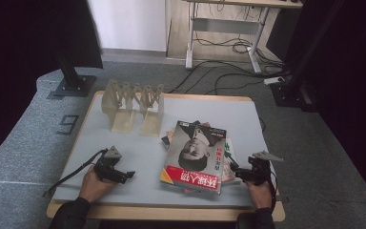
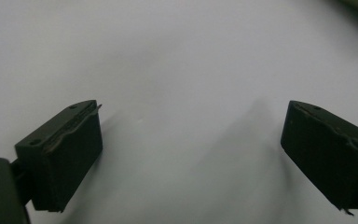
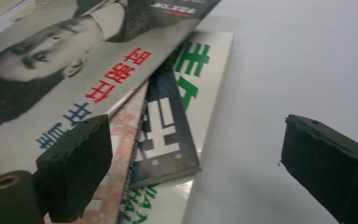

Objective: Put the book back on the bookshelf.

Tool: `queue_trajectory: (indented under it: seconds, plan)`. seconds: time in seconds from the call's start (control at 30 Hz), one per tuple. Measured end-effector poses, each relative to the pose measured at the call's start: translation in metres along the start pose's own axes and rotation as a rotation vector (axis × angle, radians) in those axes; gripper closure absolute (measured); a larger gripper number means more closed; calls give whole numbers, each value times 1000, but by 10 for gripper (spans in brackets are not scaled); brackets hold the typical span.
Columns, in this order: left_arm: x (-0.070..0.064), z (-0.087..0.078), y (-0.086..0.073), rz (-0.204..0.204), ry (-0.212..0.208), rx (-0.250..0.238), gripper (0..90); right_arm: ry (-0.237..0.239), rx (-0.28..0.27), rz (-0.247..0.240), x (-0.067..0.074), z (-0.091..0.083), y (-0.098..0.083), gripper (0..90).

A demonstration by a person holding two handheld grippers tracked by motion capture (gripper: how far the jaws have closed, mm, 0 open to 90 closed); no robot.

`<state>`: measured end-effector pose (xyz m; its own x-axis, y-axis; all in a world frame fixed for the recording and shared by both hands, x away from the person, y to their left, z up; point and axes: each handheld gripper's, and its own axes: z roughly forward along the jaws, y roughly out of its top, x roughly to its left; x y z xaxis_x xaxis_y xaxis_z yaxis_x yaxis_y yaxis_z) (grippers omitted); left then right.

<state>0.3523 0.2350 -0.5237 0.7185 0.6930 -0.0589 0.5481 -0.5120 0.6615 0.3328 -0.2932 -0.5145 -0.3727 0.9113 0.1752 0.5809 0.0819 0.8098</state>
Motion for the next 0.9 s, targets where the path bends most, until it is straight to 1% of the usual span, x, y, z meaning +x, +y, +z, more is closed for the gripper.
queue_trajectory:
  seconds: [0.03,0.13,0.23,0.3,0.43,0.5,0.57,0.63,0.67,0.77,0.83,0.87,0.9]
  plan:
    - [-1,0,1,6,-3,-3,57,3,2,-3,1,0,1,83]
    - [-5,-1,5,23,-7,-11,65,13,12,-31,6,-2,2,83]
    - [-8,0,8,46,-6,-4,80,26,19,-47,9,-5,2,83]
    - [-9,1,10,52,-11,-6,83,32,24,-65,12,-8,1,80]
    - [-12,1,16,56,-33,-31,104,45,34,-79,17,-11,0,78]
    - [-13,1,19,53,-51,-51,134,49,41,-92,20,-11,-1,78]
    - [-15,2,24,68,-49,-55,141,61,47,-104,25,-11,-2,78]
    - [-18,3,28,80,-55,-63,145,77,56,-124,32,-11,-3,78]
    - [-18,3,30,74,-63,-67,145,77,56,-124,32,-11,-3,78]
    - [-22,6,36,93,-55,-61,146,95,60,-132,38,-11,-4,78]
    - [-24,8,41,104,-59,-69,153,109,62,-139,43,-11,-6,78]
    - [-27,9,43,118,-39,-64,158,114,65,-142,45,-11,-7,78]
    - [-29,10,45,140,-23,-49,163,118,67,-146,46,-11,-7,78]
